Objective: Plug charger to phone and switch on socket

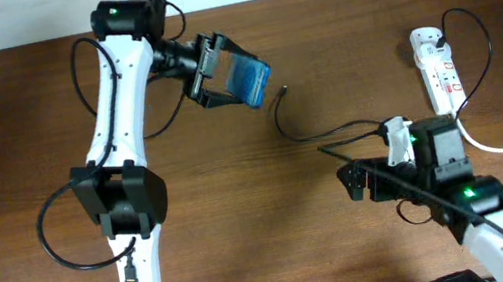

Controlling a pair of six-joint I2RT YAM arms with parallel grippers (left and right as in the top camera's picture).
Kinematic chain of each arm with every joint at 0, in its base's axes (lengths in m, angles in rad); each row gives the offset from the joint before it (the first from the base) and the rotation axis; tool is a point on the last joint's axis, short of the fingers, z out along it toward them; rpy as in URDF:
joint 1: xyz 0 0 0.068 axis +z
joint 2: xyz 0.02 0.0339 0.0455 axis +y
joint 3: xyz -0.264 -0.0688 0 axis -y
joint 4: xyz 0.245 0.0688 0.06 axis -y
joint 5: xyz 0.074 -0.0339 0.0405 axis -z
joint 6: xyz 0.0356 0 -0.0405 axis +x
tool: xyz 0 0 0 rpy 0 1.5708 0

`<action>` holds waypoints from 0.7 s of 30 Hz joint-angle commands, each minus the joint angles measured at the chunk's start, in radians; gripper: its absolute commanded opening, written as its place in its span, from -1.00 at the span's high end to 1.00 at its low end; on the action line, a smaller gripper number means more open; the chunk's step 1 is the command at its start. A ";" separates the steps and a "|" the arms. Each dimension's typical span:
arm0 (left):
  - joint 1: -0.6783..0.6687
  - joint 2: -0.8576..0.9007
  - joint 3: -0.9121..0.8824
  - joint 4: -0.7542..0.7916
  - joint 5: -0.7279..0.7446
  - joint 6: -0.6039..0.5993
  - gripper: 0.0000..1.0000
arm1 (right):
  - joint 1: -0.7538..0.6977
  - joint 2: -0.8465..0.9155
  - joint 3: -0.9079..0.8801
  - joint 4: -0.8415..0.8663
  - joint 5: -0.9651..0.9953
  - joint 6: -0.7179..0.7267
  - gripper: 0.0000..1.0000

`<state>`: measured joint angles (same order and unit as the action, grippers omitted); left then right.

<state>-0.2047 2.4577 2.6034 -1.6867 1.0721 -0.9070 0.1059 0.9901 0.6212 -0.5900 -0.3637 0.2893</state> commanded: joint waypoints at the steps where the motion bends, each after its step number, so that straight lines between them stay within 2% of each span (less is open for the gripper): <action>1: 0.013 -0.018 0.028 -0.002 0.155 -0.089 1.00 | 0.005 0.061 0.019 0.019 -0.098 0.008 -0.96; 5: 0.013 -0.018 0.028 -0.002 0.155 -0.125 1.00 | 0.005 0.101 0.019 0.030 -0.100 0.068 -0.97; 7: 0.013 -0.018 0.028 -0.002 0.093 -0.126 1.00 | 0.005 0.101 0.019 0.079 -0.163 0.123 -0.97; 8: 0.013 -0.018 0.028 -0.002 0.017 -0.127 1.00 | 0.005 0.101 0.019 0.123 -0.211 0.151 -0.99; 11: -0.008 -0.018 0.028 -0.002 -0.427 -0.231 1.00 | 0.005 0.101 0.019 0.269 -0.235 0.356 -0.91; 12: -0.027 -0.018 0.028 -0.002 -0.515 -0.260 1.00 | 0.005 0.101 0.019 0.315 -0.235 0.436 -0.89; 15: -0.082 -0.018 0.028 -0.002 -0.619 -0.328 1.00 | 0.006 0.101 0.019 0.421 -0.231 0.625 -0.78; 21: -0.183 -0.018 0.027 -0.002 -0.636 -0.364 1.00 | 0.021 0.159 0.019 0.534 -0.200 0.719 -0.52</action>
<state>-0.3588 2.4577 2.6034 -1.6863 0.4534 -1.2289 0.1070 1.1152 0.6258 -0.0803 -0.5827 0.9565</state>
